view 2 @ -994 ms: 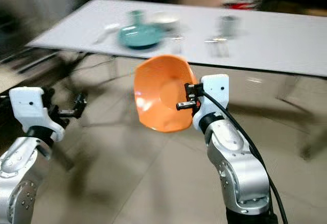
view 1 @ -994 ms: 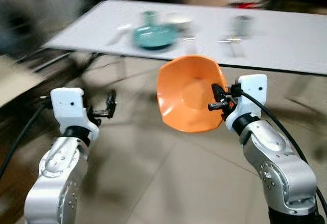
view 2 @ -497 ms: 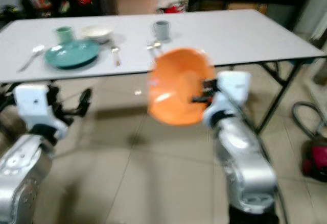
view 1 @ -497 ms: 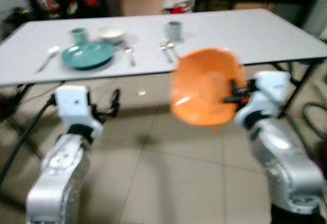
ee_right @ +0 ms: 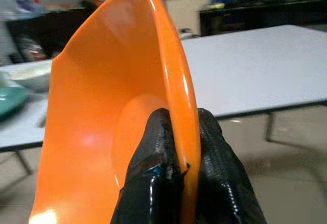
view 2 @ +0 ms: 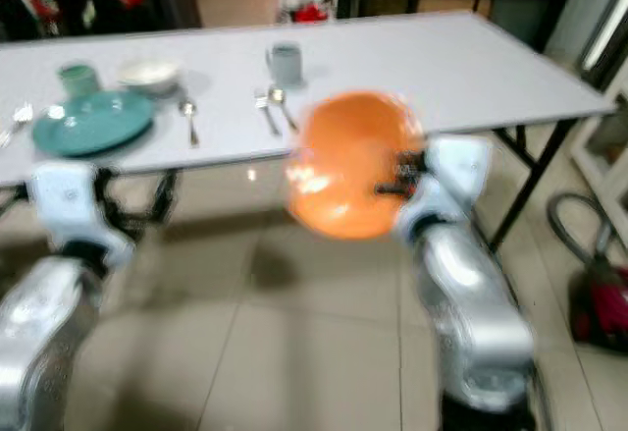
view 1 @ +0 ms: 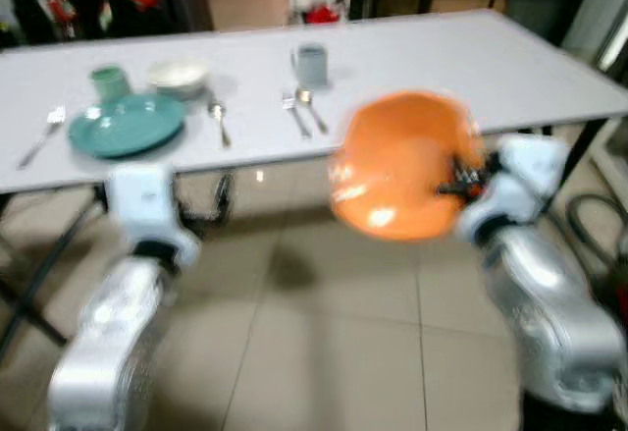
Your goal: Setting the table
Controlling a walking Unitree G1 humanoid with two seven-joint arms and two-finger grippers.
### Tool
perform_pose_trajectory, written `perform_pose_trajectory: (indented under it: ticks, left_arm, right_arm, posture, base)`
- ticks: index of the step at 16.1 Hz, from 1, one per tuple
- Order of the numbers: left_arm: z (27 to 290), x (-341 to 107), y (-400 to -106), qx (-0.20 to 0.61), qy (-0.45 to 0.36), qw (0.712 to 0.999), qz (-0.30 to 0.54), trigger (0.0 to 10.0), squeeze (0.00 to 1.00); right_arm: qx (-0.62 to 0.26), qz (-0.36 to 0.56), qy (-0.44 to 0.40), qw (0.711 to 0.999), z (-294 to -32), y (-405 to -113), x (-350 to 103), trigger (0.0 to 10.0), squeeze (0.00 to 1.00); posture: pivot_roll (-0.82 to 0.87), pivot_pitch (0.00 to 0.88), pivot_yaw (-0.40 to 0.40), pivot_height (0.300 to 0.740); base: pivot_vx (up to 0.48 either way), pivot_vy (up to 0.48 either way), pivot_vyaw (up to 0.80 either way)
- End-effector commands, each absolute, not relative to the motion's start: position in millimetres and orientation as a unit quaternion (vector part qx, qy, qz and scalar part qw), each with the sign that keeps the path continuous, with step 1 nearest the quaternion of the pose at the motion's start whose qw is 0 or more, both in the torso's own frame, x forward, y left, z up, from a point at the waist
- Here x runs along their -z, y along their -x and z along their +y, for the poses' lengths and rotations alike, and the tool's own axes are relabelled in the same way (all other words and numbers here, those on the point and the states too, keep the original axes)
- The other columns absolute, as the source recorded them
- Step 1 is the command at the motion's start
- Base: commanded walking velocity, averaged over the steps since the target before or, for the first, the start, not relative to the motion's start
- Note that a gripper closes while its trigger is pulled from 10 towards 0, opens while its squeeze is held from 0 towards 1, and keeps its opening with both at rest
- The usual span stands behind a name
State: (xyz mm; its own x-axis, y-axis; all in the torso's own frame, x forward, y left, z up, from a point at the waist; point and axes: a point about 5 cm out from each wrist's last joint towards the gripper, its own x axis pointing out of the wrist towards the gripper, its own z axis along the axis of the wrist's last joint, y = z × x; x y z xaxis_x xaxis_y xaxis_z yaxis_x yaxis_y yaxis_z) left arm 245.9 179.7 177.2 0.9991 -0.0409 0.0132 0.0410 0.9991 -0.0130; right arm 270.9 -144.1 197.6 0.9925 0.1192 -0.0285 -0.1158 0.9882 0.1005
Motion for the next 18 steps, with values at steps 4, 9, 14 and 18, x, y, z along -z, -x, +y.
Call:
perform_pose_trajectory:
  ticks: [4, 9, 14, 18]
  left_arm:
    - [172.8, -177.9, -244.7, 0.037, 0.007, 0.999, -0.01, 10.0, 0.0]
    - [170.7, -177.8, -245.2, 0.047, 0.002, 0.999, -0.01, 10.0, 0.0]
    - [169.2, -178.3, -245.8, 0.052, -0.001, 0.999, -0.011, 10.0, 0.0]
    - [168.4, -178.4, -246.0, 0.052, 0.001, 0.999, -0.013, 10.0, 0.0]
  right_arm:
    - [-0.032, -0.005, -0.053, 0.998, -157.4, -270.4, -206.8, 10.0, 0.0]
    - [-0.027, -0.005, -0.062, 0.998, -159.4, -272.0, -207.0, 10.0, 0.0]
    - [-0.026, -0.006, -0.068, 0.997, -160.5, -273.2, -207.7, 10.0, 0.0]
    - [-0.027, -0.003, -0.068, 0.997, -161.4, -274.2, -207.8, 10.0, 0.0]
  posture:
    - [-0.08, 0.0, 0.039, 0.74]
    - [-0.08, 0.0, 0.042, 0.74]
    - [-0.08, 0.0, 0.04, 0.74]
    - [-0.09, 0.0, 0.035, 0.74]
  base:
    - [0.312, 0.0, 0.0]
    - [0.311, 0.0, 0.0]
    - [0.312, 0.0, -0.48]
    - [0.325, 0.0, 0.0]
